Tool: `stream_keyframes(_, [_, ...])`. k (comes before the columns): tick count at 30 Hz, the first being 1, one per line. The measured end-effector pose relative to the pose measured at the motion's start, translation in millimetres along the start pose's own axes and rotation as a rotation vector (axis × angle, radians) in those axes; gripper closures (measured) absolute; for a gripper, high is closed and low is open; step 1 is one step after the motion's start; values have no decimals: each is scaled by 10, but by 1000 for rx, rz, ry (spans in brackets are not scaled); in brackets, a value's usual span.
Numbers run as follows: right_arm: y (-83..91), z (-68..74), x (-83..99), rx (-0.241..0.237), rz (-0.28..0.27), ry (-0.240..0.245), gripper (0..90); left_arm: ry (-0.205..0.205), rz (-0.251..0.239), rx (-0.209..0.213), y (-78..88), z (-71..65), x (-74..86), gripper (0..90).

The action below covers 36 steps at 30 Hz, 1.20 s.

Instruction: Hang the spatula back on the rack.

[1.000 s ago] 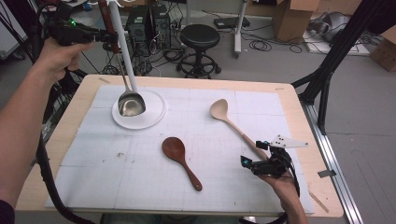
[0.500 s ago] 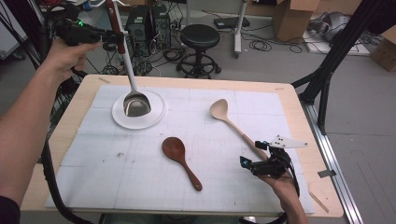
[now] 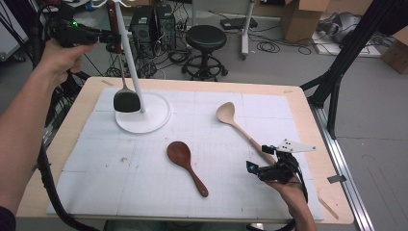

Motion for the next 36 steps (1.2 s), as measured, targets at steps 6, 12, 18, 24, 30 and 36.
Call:
stream_keyframes(6, [5,-11,-8,0,-5,1,8,-7,3,-10,85,-12,-10,614])
stream_keyframes(12, [10,-16,-15,0,-6,1,8,-22,9,-9,126,-81,-19,629])
stream_keyframes(18, [26,-30,-38,5,-15,8,9,-36,0,-6,155,-188,-54,717])
stream_keyframes(24, [47,-45,-53,11,-21,6,9,-72,-8,21,165,-349,-101,841])
stream_keyframes(30, [31,-21,-49,0,-16,12,9,-82,-25,34,154,-441,-170,896])
stream_keyframes(36, [26,-25,-42,-1,-12,15,9,-92,-22,53,85,-501,-285,896])
Point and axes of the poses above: each handheld gripper's, and its own axes: y roughly backward along the jaws, x roughly out of its underside, z roughly to its left, the point moved 8 cm from there along -y, roughly forward along the jaws, and after that the axes turned 6 degrees about -z, right-handed, at the moved point
